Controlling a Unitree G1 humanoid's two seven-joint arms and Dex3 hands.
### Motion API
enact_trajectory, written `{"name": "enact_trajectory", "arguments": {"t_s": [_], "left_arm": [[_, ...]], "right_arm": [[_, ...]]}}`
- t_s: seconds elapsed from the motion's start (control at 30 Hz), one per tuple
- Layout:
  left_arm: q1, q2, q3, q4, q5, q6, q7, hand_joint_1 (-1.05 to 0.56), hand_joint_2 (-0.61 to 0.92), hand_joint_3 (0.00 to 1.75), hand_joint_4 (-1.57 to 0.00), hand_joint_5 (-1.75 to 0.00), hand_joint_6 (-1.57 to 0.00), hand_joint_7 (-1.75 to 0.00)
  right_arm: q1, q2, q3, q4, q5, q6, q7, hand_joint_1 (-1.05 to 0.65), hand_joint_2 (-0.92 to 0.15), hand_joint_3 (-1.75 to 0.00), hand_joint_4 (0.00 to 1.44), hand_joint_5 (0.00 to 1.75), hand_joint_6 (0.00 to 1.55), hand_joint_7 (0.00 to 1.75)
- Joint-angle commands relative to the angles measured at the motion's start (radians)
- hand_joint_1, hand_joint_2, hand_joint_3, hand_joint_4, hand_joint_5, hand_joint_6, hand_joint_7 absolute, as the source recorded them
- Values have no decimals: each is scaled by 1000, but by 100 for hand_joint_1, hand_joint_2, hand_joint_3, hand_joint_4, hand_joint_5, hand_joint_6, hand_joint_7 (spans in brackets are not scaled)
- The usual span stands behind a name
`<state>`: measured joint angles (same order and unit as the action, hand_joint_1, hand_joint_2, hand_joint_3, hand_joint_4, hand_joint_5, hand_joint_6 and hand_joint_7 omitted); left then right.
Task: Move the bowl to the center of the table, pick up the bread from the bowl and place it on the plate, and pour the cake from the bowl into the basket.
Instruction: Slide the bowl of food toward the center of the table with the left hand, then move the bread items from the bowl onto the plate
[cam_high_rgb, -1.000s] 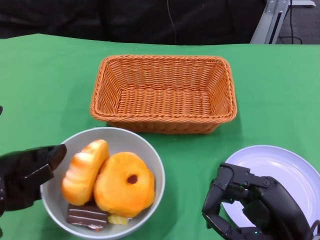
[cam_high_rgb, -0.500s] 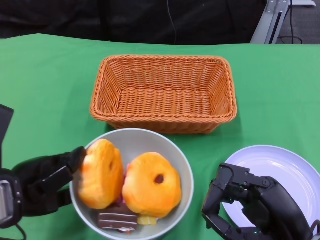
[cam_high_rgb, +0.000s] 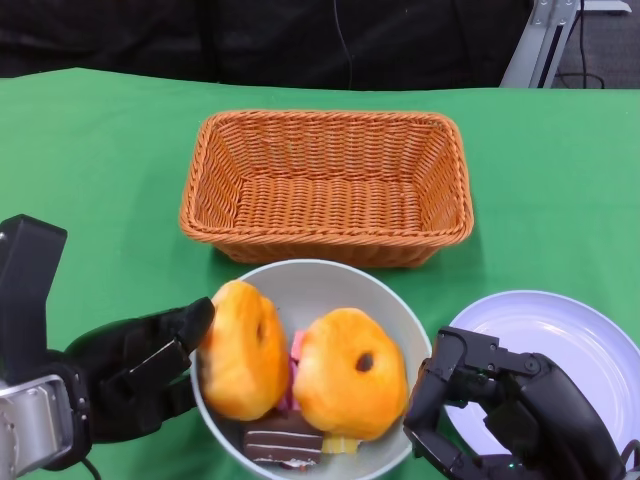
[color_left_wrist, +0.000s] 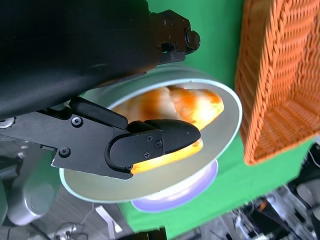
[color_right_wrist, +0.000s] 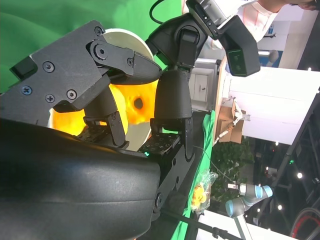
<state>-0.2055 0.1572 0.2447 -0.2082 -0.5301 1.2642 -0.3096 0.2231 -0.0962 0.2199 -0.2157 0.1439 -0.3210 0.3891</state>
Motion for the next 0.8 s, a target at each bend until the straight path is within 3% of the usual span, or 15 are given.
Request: {"name": "enact_trajectory", "arguments": {"t_s": [0.03, 0.27, 0.53, 0.57, 0.63, 0.8], "left_arm": [[11, 1, 20, -13, -25, -13, -1, -59, 92, 59, 0, 0, 0, 0], [32, -21, 43, -45, -22, -60, 42, -54, 92, 58, 0, 0, 0, 0], [142, 13, -117, -132, 213, -406, 138, -46, 92, 50, -17, -8, -17, -7], [171, 7, -142, -119, 281, -537, 168, -46, 92, 49, -18, -8, -18, -7], [221, -18, -167, -79, 383, -799, 213, -38, 92, 41, -41, -15, -42, -10], [254, -70, -144, 61, 431, -1186, 219, -33, 92, 23, -72, -20, -72, -10]], "right_arm": [[-1, -4, 1, -6, -3, 3, -5, -22, -57, -87, 64, 167, 64, 138], [-2, 0, 0, 3, 0, -7, -5, -21, -57, -88, 64, 167, 65, 138], [2, -1, -3, -2, 1, -6, -7, -22, -57, -87, 64, 168, 64, 138], [3, -2, -5, -2, 4, -6, -6, -22, -57, -87, 64, 168, 64, 138], [7, -4, -8, -5, 7, -5, -5, -23, -57, -86, 64, 167, 64, 138], [11, -9, -14, -7, 12, -9, -2, -22, -57, -85, 63, 167, 64, 138]]}}
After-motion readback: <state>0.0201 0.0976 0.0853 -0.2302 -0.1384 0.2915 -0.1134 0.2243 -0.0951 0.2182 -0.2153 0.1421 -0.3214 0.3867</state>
